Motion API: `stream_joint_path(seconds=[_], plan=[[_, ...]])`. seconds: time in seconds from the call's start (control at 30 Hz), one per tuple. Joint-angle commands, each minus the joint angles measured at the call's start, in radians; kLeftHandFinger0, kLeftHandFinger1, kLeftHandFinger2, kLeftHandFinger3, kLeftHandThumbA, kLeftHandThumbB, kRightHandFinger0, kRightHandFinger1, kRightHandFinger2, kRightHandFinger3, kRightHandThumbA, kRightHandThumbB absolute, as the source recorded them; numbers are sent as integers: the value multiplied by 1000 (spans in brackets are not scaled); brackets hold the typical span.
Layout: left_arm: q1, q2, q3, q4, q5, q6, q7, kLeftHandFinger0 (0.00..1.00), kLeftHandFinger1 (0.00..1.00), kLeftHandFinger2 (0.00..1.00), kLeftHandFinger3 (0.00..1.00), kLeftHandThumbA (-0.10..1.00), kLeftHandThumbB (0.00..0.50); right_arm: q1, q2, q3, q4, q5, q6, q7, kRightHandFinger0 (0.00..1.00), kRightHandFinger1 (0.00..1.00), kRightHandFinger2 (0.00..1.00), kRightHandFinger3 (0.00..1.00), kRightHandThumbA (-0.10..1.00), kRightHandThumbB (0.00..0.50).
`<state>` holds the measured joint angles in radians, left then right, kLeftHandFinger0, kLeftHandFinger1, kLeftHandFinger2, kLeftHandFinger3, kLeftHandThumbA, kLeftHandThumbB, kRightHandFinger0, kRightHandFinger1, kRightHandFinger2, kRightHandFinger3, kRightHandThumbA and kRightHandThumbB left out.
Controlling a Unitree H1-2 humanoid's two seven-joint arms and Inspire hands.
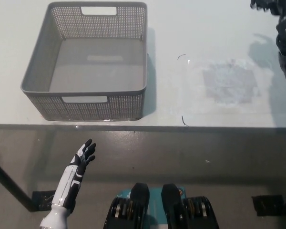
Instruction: Use the right hand to pick up a webcam and put it into a container on the left side
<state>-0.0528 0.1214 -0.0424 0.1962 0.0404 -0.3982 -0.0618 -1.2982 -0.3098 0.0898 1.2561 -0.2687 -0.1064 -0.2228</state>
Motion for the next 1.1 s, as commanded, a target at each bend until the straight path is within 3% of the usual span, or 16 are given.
stream_joint_path(seconds=[0.0, 0.13, 0.2, 0.37, 0.43, 0.53, 0.63, 0.8, 1.07], plan=[[-15, 16, 4, -22, -3, -27, -11, 1000, 1000, 1000, 1000, 986, 150, -84, 31, -2, -131, 14, -37, -10, 0, 414, 866, 866, -100, 178], [-14, 15, 0, -26, 2, -16, -12, 1000, 1000, 1000, 1000, 997, 162, -71, 83, -9, -257, 39, -24, 27, 0, 426, 832, 806, -100, 178], [-16, 16, -1, -23, 5, -18, -12, 1000, 1000, 1000, 1000, 999, 162, -71, 109, 1, -301, 36, -6, 45, 0, 424, 842, 825, -100, 168], [-19, 18, -1, -20, 4, -26, -13, 1000, 1000, 1000, 1000, 1000, 165, -108, 201, 17, -328, 19, 50, 36, 0, 393, 820, 780, -100, 215], [-19, 19, -2, -16, 5, -31, -13, 1000, 1000, 1000, 1000, 1000, 161, -121, 239, 17, -302, 31, 17, 45, 0, 376, 799, 756, -100, 190], [-20, 18, -4, -10, 4, -32, -14, 1000, 1000, 1000, 1000, 992, 149, -129, 291, 31, -293, 18, 21, 41, 0, 408, 842, 797, -100, 182], [-16, 17, -6, -4, -1, -37, -17, 1000, 1000, 1000, 1000, 984, 141, -141, 343, 60, -264, -2, 4, 36, 0, 380, 818, 772, -100, 189], [-18, 16, -7, 1, 5, -36, -16, 1000, 1000, 1000, 1000, 975, 149, -169, 413, 83, -169, -1, -16, 30, 0, 385, 844, 813, -100, 180], [-22, 13, -10, 0, 8, -36, -23, 1000, 1000, 1000, 1000, 968, 148, -193, 476, 144, -5, -35, -58, -11, 0, 331, 756, 760, -100, 206]])
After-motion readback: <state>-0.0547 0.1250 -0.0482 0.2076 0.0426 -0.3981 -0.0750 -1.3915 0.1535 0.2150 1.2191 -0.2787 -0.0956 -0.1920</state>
